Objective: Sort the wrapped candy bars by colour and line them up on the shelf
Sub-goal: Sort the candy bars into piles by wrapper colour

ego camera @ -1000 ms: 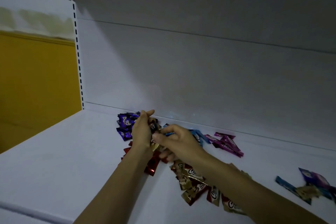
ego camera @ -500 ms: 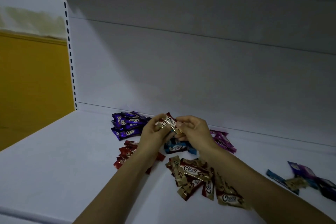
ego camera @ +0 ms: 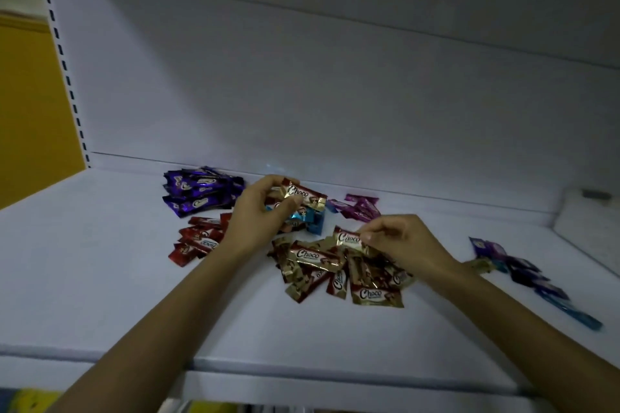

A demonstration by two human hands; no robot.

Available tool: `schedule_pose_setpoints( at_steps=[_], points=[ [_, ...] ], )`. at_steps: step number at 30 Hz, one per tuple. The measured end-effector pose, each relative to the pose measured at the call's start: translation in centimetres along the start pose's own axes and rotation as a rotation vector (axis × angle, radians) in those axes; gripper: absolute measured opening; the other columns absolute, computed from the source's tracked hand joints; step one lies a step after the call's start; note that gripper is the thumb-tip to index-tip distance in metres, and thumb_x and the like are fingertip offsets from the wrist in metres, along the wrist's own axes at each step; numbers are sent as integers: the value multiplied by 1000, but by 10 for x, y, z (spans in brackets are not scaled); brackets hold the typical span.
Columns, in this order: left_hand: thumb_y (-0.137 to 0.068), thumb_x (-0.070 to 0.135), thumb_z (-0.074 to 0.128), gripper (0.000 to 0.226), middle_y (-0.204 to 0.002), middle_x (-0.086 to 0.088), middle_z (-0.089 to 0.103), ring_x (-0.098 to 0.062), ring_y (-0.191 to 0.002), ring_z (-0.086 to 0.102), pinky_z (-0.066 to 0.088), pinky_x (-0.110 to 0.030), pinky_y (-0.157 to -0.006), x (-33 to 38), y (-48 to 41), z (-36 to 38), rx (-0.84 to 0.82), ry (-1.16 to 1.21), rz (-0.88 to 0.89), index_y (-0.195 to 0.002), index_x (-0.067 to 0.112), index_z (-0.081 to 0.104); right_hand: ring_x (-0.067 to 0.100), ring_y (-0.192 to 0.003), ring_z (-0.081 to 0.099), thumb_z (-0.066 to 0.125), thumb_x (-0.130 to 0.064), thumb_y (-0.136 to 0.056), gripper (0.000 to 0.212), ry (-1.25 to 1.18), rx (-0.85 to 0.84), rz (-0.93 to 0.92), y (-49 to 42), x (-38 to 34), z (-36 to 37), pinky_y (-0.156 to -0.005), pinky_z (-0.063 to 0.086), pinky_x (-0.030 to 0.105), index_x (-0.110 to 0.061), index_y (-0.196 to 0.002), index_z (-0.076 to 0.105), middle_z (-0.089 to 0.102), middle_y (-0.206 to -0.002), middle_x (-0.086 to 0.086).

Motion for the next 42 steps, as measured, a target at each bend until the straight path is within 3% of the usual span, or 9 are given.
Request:
schedule_pose_setpoints(
  at_steps=[8, 11, 16, 22, 25, 28, 32, 37, 42],
  points=[
    [-87, 16, 66, 21, -89, 10, 70, -6, -84, 68, 52, -18, -53, 8, 6, 4, -72, 71, 10, -94, 36, 63, 3, -89, 63, 62, -37, -87, 12, 9, 85, -160, -7, -12, 9, -79, 50, 21, -32, -95, 69, 69, -93, -12],
    [-87, 10, 65, 21, -90, 13, 70, -8, -85, 69, 55, -20, -56, 10, 6, 5, -130, 70, 40, -99, 27, 64, 3, -90, 65, 66, -31, -85, 24, -76, 5, -169, -19, -29, 24, -76, 53, 18, -24, -108, 68, 69, -97, -10],
    [-86, 9, 64, 34, -92, 4, 70, -9, -82, 70, 55, -19, -58, 6, 7, 7, -101, 116, -30, -116, 23, 58, 6, -74, 65, 66, -10, -86, 16, -117, 42, -209, -26, -31, 23, -66, 52, 15, -19, -98, 71, 70, -86, -6],
    [-92, -1, 54, 59, -109, 4, 61, -5, -88, 69, 55, -15, -66, -5, 2, 4, -54, 200, -203, -136, 36, 39, -4, -78, 60, 64, -18, -88, 18, 106, -113, -144, -12, 2, -1, -66, 44, 9, -33, -97, 71, 69, -85, -16],
    [-93, -3, 52, 68, -101, 15, 66, -2, -95, 66, 54, -14, -70, -7, 1, 6, -67, 201, -177, -144, 36, 30, -1, -84, 56, 64, -31, -87, 25, 240, -30, -172, -16, 6, 1, -68, 41, 9, -32, -112, 67, 62, -96, -13],
    [-93, -6, 48, 65, -106, 19, 68, -2, -107, 63, 54, -17, -78, -6, 3, 9, -120, 192, -101, -144, 31, 32, -10, -87, 55, 62, -36, -88, 33, 138, 16, -216, -32, -10, 12, -72, 42, 5, -27, -119, 63, 63, -103, -12],
    [-96, 0, 48, 57, -119, 17, 63, -4, -112, 61, 53, -20, -86, -3, 5, 8, -147, 158, 2, -136, 38, 37, 4, -79, 65, 69, -27, -85, 16, 14, -81, -228, -60, -36, 36, -70, 49, 17, -15, -94, 73, 71, -86, -2],
    [-99, 18, 48, 50, -117, 19, 52, 5, -93, 59, 49, -13, -75, -9, 2, -1, 78, -269, 19, -145, 27, 32, -1, -53, 59, 67, -17, -87, 11, -228, -61, -110, -110, -49, 38, -52, 44, 9, -8, -82, 68, 68, -71, 0],
    [-99, 29, 47, 29, -113, 13, 65, 0, -98, 60, 50, -24, -88, -15, 5, 12, -179, -589, 126, -124, 25, 60, 5, -50, 56, 67, -18, -88, 12, -108, -28, 42, -161, -35, 47, -45, 41, 11, -6, -88, 67, 63, -66, 1]
  ],
)
Point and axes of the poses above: each hand's wrist, its own y-axis away from the middle knuckle, its own z-axis out of the palm, x = y × z, the point moved 2 cm from there along -y, towards the middle knuckle
